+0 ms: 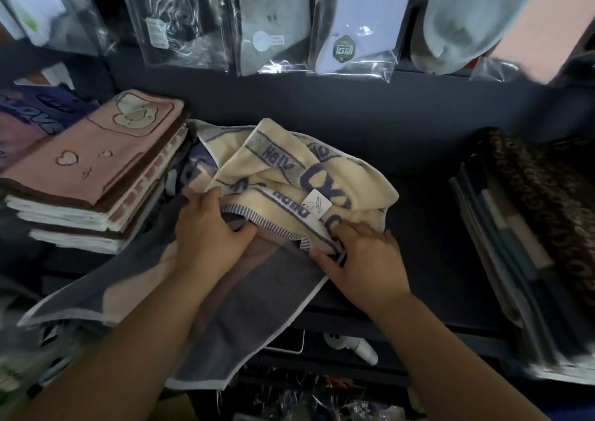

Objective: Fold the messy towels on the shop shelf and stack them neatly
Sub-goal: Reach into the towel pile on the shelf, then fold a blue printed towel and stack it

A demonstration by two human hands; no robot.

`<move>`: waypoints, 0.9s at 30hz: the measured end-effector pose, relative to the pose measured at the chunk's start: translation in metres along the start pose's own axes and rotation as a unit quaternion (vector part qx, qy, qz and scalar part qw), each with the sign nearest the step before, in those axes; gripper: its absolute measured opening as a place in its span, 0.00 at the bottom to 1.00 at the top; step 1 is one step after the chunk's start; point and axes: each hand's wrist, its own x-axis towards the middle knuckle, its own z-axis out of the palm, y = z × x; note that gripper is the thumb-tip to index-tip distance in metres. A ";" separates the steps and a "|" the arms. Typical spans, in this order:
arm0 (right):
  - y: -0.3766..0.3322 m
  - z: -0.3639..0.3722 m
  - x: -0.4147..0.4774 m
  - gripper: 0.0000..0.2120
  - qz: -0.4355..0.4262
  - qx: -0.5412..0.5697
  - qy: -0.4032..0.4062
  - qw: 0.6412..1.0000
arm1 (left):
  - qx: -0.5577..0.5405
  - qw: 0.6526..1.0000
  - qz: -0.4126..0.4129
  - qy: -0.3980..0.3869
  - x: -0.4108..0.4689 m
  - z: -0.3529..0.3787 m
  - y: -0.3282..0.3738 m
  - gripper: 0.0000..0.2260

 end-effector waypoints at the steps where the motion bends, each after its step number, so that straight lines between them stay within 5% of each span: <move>1: -0.001 0.001 0.002 0.30 -0.007 -0.008 0.017 1.000 | -0.019 1.000 0.000 0.010 0.001 0.000 -0.003 0.29; 6: -0.013 0.009 0.003 0.23 -0.106 0.023 0.115 0.987 | -0.112 0.982 0.105 0.109 -0.005 0.001 -0.012 0.05; 11: -0.044 0.003 0.026 0.27 -0.183 0.105 0.107 0.972 | -0.184 0.958 0.193 0.106 -0.009 -0.007 -0.006 0.04; 15: -0.066 -0.003 0.062 0.27 -0.156 0.091 -0.015 0.983 | -0.194 0.949 0.237 0.076 -0.012 -0.008 -0.006 0.04; 18: -0.066 0.000 0.079 0.14 -0.168 0.080 -0.021 0.982 | -0.196 0.949 0.236 0.069 -0.011 -0.006 -0.011 0.04; 24: -0.052 0.002 0.075 0.09 -0.179 0.172 0.047 0.968 | -0.263 0.947 0.169 0.069 -0.009 -0.005 -0.016 0.03; 27: -0.064 -0.001 0.075 0.22 -0.194 0.116 0.033 0.974 | -0.354 0.931 0.092 0.007 -0.009 -0.008 -0.017 0.11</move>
